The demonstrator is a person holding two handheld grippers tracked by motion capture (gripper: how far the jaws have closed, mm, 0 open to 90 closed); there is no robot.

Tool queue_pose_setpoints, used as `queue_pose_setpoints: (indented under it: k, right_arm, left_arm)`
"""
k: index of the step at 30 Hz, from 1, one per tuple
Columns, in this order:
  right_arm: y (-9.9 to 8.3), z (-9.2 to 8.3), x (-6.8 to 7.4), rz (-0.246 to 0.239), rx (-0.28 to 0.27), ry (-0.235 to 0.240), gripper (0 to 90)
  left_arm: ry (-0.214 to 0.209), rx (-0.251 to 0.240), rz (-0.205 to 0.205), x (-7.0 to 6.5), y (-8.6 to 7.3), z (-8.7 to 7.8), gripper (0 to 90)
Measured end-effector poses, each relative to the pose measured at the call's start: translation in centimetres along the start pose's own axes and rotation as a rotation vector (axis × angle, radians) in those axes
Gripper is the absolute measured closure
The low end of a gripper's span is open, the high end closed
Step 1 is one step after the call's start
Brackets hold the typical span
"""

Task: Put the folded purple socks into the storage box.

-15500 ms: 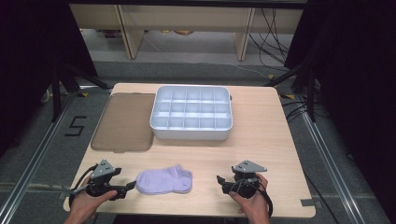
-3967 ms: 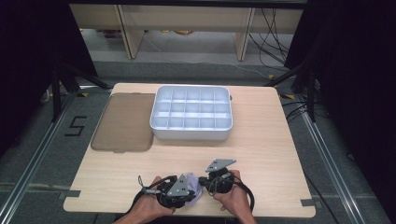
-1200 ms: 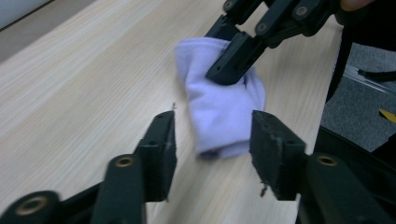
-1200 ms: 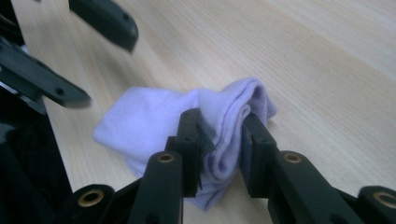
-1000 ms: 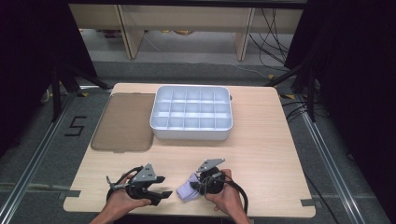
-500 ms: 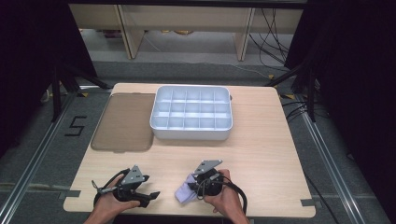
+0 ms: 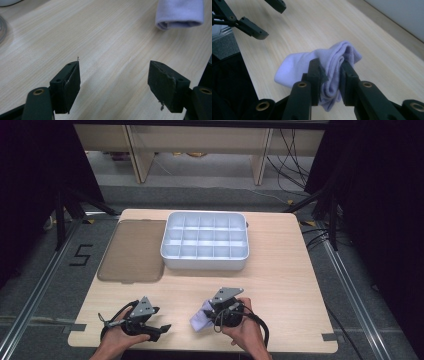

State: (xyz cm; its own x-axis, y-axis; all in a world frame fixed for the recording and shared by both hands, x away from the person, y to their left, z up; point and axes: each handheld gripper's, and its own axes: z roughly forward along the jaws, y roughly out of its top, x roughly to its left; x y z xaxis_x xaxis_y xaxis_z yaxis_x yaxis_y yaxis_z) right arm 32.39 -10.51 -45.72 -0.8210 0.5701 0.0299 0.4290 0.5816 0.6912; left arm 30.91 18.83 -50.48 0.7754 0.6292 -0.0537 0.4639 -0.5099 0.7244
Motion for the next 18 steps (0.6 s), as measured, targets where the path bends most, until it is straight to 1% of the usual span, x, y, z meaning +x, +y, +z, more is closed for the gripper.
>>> queue_pose_setpoints:
  k: [1,2,3,4,5,6,7,8,9,10,11,12,13,14,15,16,17,18]
  right_arm:
    - [0.1,-0.5,-0.1,0.041,0.018,-0.01,73.9]
    - [0.1,-0.5,-0.1,0.041,0.018,-0.01,73.9]
    - [0.2,-0.7,-0.3,0.03,0.012,-0.012,73.9]
    - [0.3,-0.8,-0.3,0.042,0.018,-0.021,73.9]
    - [0.4,-0.9,-0.4,0.047,0.028,-0.017,73.9]
    - [0.5,-0.8,-0.3,0.046,0.023,-0.033,73.9]
    - [0.7,-1.0,-0.4,0.037,0.047,-0.033,73.9]
    - [1.0,-1.2,-0.5,0.034,0.051,-0.028,73.9]
    - [1.4,-1.4,-0.6,0.016,0.058,-0.04,73.9]
    - [1.4,-1.4,-0.6,0.016,0.058,-0.04,73.9]
    - [1.6,-1.5,-0.5,0.017,0.063,-0.037,73.9]
    - [1.7,-1.7,-0.5,0.011,0.069,-0.048,73.9]
    - [1.8,-1.8,-0.5,0.027,0.085,-0.041,73.9]
    - [1.9,-2.0,-0.6,0.022,0.092,-0.05,73.9]
    - [2.3,-2.4,-0.7,0.037,0.1,-0.063,74.0]
    - [2.3,-2.4,-0.7,0.037,0.1,-0.063,74.0]
    - [2.5,-2.6,-0.8,0.047,0.106,-0.073,74.0]
    - [2.7,-2.8,-1.1,0.051,0.109,-0.076,73.9]
  left_arm:
    - [-0.008,0.0,-0.015,-0.1,0.0,0.0,25.7]
    - [-0.001,0.001,-0.013,0.0,0.0,0.0,25.7]
    - [-0.001,-0.001,-0.012,-0.1,0.0,0.0,25.6]
    - [-0.002,0.004,-0.004,0.0,0.0,0.0,25.5]
    - [-0.003,0.0,-0.003,0.0,0.0,0.0,25.3]
    - [-0.004,0.004,0.017,0.1,0.1,0.0,25.0]
    - [-0.013,-0.001,0.005,-0.1,0.0,0.0,24.7]
    - [-0.014,-0.004,0.007,-0.1,0.1,0.0,24.4]
    - [-0.013,-0.004,0.009,0.0,0.1,0.0,24.0]
    - [-0.013,-0.007,-0.009,-0.2,0.0,0.0,24.0]
    - [-0.015,-0.003,-0.01,-0.2,0.0,0.0,23.9]
    - [-0.016,-0.005,-0.007,-0.2,0.0,0.0,23.9]
    - [-0.017,-0.003,-0.014,-0.2,0.0,0.0,23.9]
    - [-0.015,0.0,-0.007,-0.1,0.0,-0.1,23.9]
    - [-0.008,-0.001,0.005,0.1,0.1,-0.2,23.9]
    - [-0.008,-0.001,0.005,0.1,0.1,-0.2,23.9]
    - [-0.007,-0.004,0.006,0.2,0.1,-0.2,23.9]
    - [-0.011,-0.002,-0.018,0.1,0.1,-0.2,23.9]
